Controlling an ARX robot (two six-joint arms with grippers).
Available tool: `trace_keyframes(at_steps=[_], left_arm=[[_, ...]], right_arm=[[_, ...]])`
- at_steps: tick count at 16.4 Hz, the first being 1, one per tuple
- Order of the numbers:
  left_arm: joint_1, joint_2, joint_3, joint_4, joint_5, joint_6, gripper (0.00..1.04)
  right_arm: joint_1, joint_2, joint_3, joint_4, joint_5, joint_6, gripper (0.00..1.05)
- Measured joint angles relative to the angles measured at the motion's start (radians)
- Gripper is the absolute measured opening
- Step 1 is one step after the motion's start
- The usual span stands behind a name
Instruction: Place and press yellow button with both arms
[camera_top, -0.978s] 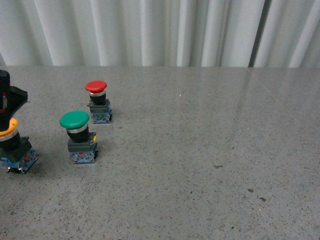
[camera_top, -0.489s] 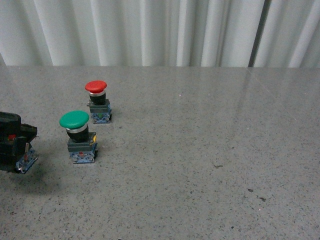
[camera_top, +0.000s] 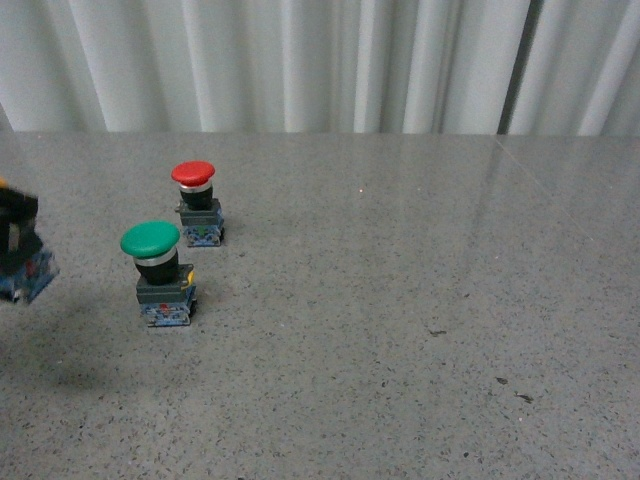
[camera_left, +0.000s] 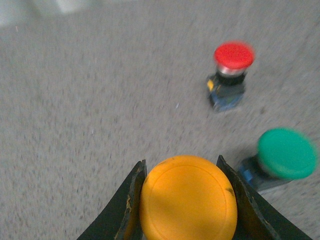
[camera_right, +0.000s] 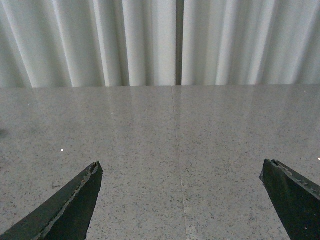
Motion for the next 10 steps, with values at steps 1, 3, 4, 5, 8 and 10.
trace_keyframes(at_steps=[1, 3, 4, 5, 8, 10], left_arm=[[-0.029, -0.031, 0.031, -0.012, -0.006, -0.009, 0.34], [-0.131, -0.041, 0.169, -0.013, -0.034, -0.063, 0.34], [-0.188, -0.002, 0.231, -0.015, -0.061, -0.094, 0.34], [-0.233, 0.045, 0.271, -0.026, -0.078, -0.127, 0.34], [-0.414, 0.271, 0.332, -0.016, -0.182, -0.257, 0.34], [-0.479, 0.382, 0.341, 0.021, -0.24, -0.336, 0.34]], right_arm=[[0.0, 0.0, 0.0, 0.0, 0.0, 0.0, 0.98], [0.0, 0.0, 0.0, 0.0, 0.0, 0.0, 0.98], [0.0, 0.0, 0.0, 0.0, 0.0, 0.0, 0.98], [0.0, 0.0, 0.0, 0.0, 0.0, 0.0, 0.98], [0.0, 0.0, 0.0, 0.0, 0.0, 0.0, 0.98], [0.0, 0.0, 0.0, 0.0, 0.0, 0.0, 0.98]])
